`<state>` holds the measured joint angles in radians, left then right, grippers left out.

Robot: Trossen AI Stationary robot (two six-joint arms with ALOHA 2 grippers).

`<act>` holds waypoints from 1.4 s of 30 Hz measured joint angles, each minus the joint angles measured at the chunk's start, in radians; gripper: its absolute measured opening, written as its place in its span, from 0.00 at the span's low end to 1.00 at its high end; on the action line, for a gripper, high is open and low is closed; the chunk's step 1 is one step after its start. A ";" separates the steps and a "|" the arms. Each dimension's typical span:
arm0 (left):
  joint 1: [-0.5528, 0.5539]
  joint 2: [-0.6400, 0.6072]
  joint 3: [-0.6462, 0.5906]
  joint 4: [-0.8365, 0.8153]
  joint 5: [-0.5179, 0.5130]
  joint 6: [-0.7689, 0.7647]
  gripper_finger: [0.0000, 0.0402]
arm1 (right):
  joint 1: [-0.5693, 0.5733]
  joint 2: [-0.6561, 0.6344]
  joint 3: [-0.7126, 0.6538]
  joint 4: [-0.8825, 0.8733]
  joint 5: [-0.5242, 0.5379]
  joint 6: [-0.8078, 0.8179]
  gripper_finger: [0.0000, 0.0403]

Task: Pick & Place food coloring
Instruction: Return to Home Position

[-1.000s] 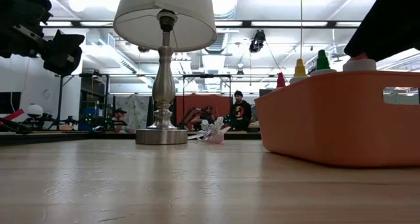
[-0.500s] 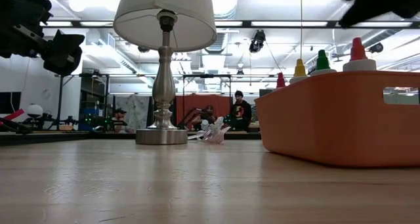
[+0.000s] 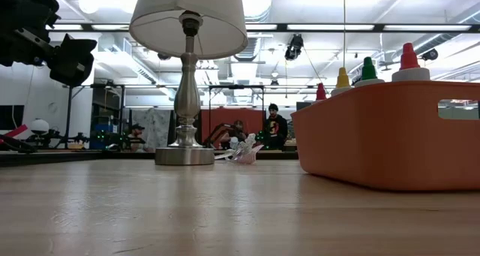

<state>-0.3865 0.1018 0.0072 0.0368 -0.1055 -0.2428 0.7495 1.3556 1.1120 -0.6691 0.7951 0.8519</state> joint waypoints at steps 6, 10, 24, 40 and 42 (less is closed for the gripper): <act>0.000 0.000 0.000 0.000 0.000 0.000 0.64 | -0.085 -0.128 -0.053 0.008 0.048 -0.100 0.87; 0.000 0.000 0.000 0.000 0.000 0.000 0.64 | -0.116 -0.237 -0.140 0.042 0.188 -0.097 0.90; 0.000 0.000 0.000 0.000 0.000 0.000 0.64 | -0.120 -0.625 -0.498 0.083 0.227 -0.101 0.89; 0.000 0.000 0.000 0.000 0.000 0.000 0.64 | -0.119 -1.018 -0.798 0.082 0.225 -0.096 0.89; 0.000 0.000 0.000 0.000 0.000 0.000 0.64 | -0.120 -1.046 -0.826 0.083 0.225 -0.096 0.89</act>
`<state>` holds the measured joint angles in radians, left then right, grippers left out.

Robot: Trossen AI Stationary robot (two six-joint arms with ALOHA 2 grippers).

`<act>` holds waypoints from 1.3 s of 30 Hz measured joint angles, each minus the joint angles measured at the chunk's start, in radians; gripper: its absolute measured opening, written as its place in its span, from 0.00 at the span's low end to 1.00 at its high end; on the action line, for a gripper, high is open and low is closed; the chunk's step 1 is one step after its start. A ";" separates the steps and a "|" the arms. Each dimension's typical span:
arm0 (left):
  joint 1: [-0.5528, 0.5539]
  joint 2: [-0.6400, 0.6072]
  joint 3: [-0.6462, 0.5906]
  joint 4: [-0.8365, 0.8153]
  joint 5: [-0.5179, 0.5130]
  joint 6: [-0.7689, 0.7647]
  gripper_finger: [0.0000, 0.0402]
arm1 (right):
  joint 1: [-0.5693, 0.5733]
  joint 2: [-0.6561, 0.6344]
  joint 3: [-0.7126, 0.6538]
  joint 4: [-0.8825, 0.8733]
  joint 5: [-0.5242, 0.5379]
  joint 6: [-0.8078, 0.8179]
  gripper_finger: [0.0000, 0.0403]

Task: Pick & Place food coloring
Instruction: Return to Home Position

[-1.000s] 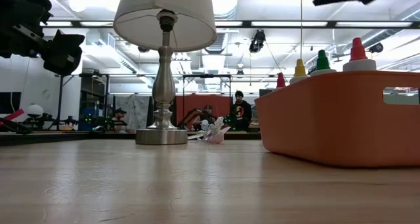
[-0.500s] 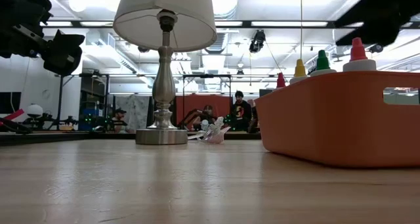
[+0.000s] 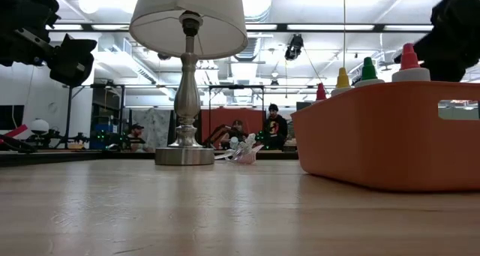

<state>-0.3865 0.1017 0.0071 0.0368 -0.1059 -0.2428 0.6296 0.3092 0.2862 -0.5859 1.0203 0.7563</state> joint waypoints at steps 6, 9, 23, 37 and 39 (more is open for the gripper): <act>0.000 0.000 0.000 0.000 0.000 0.000 0.64 | 0.000 -0.100 -0.080 0.000 -0.001 0.000 0.89; 0.000 0.000 0.000 0.000 0.000 0.000 0.64 | 0.000 -0.151 -0.108 -0.001 -0.001 0.000 0.89; 0.000 0.000 0.000 0.000 0.000 0.000 0.64 | 0.000 -0.309 -0.121 0.041 -0.003 0.000 0.89; 0.000 0.001 0.000 0.000 0.000 0.000 0.64 | -0.003 -0.278 -0.175 0.226 -0.007 0.000 0.89; 0.000 0.001 0.000 0.000 0.000 0.000 0.64 | -0.004 -0.262 -0.176 0.231 -0.007 0.000 0.89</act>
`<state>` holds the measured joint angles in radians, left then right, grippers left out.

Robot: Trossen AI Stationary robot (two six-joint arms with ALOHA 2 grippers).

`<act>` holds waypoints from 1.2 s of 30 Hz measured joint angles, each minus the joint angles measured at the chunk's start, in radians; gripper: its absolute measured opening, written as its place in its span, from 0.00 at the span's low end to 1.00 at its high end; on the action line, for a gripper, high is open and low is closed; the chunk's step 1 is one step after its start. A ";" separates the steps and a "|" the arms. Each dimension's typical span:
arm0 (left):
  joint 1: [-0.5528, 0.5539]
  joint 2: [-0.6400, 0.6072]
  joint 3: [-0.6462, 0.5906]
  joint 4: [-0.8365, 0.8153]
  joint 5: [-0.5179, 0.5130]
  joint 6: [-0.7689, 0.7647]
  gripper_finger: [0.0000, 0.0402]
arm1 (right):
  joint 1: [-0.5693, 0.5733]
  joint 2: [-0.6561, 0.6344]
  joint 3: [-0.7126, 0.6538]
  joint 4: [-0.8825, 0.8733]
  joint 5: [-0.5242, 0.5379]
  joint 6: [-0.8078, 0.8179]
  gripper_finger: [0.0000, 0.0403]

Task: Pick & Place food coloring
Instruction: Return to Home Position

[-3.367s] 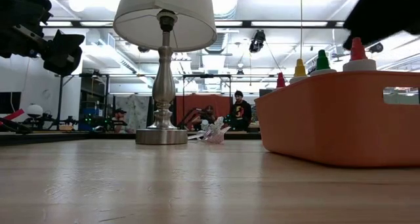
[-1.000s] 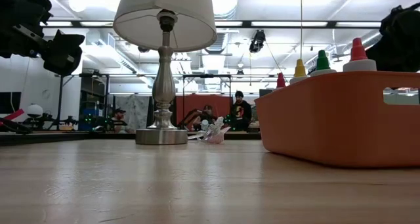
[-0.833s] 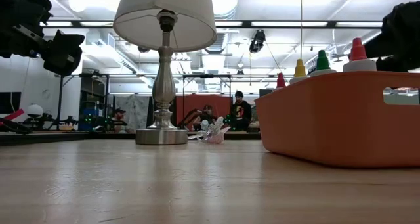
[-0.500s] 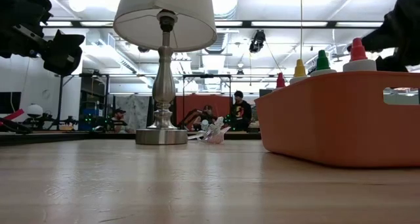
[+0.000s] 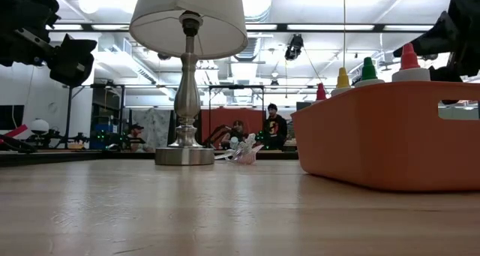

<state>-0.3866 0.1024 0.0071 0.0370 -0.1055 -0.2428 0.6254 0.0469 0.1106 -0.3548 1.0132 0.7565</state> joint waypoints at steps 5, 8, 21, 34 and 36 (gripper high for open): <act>0.000 0.000 0.000 0.000 0.000 0.000 0.64 | 0.000 0.035 -0.013 0.070 0.000 -0.001 0.89; 0.000 0.000 0.000 0.000 0.000 0.000 0.64 | 0.000 0.048 -0.044 0.214 0.000 -0.001 0.89; 0.000 0.000 0.000 0.000 0.000 0.000 0.64 | 0.000 -0.047 -0.091 0.372 0.002 0.000 0.89; 0.000 0.000 0.000 0.000 0.000 0.000 0.64 | 0.000 -0.047 -0.102 0.392 0.007 0.000 0.89; 0.000 0.000 0.000 0.000 0.000 0.000 0.64 | 0.000 -0.047 -0.102 0.392 0.007 0.000 0.89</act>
